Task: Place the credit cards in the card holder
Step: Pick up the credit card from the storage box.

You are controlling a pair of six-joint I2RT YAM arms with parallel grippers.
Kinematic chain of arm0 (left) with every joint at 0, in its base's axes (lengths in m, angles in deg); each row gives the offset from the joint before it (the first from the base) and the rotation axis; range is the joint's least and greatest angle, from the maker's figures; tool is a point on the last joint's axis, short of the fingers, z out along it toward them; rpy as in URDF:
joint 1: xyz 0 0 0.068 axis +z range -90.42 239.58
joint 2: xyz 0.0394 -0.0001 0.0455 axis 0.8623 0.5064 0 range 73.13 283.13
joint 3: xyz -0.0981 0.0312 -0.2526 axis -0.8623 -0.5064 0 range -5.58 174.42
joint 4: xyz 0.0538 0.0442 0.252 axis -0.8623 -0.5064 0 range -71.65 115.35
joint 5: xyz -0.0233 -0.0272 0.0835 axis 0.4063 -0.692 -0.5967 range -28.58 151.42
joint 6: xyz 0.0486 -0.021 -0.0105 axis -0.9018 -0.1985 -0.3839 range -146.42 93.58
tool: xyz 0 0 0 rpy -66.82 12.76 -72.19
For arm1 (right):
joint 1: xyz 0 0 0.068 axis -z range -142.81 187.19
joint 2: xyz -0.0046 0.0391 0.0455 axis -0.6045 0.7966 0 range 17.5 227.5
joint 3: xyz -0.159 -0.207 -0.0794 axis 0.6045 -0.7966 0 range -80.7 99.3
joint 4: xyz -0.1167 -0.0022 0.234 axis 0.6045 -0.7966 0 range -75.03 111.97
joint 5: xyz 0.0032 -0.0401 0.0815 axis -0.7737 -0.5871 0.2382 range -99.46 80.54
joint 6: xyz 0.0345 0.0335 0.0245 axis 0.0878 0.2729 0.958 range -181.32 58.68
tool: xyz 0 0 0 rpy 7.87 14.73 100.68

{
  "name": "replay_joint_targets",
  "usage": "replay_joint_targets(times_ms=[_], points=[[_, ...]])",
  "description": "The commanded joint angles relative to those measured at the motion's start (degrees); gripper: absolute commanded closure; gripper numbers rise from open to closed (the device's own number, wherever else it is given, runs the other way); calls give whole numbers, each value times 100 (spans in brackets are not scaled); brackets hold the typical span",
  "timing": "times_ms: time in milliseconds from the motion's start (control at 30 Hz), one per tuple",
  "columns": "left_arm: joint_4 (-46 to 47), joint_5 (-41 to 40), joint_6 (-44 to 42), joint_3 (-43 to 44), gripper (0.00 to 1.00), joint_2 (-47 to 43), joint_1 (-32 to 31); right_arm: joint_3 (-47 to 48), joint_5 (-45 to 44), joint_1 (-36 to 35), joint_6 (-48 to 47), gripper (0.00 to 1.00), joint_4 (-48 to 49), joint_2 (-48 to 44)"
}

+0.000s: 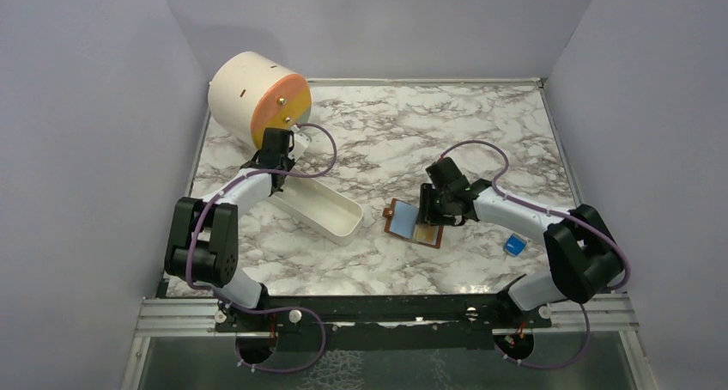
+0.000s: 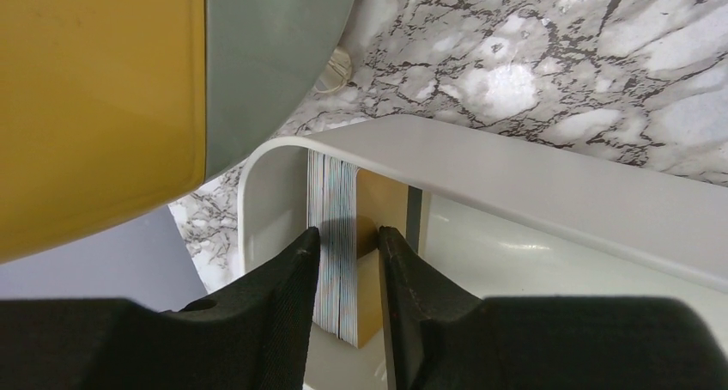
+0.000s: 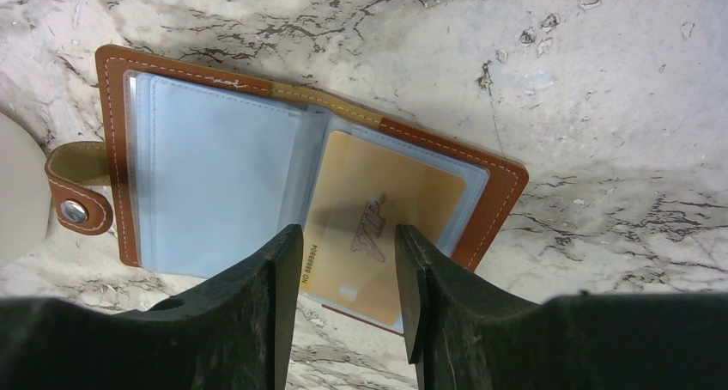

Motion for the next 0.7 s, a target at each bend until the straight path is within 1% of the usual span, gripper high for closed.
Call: replay_joint_targets(times_ms=[0,433,667], points=[[141,-325,-3,102,67,-4,11,-107,-79,-33,-26,56,139,-157],[88,-445,-84,134,71,-75,-87,-127,-81,-34,-26,56,134,-210],[-36,-458,-107,207,76,-59,-99,-137,-71,-34,-17,56,123,-211]])
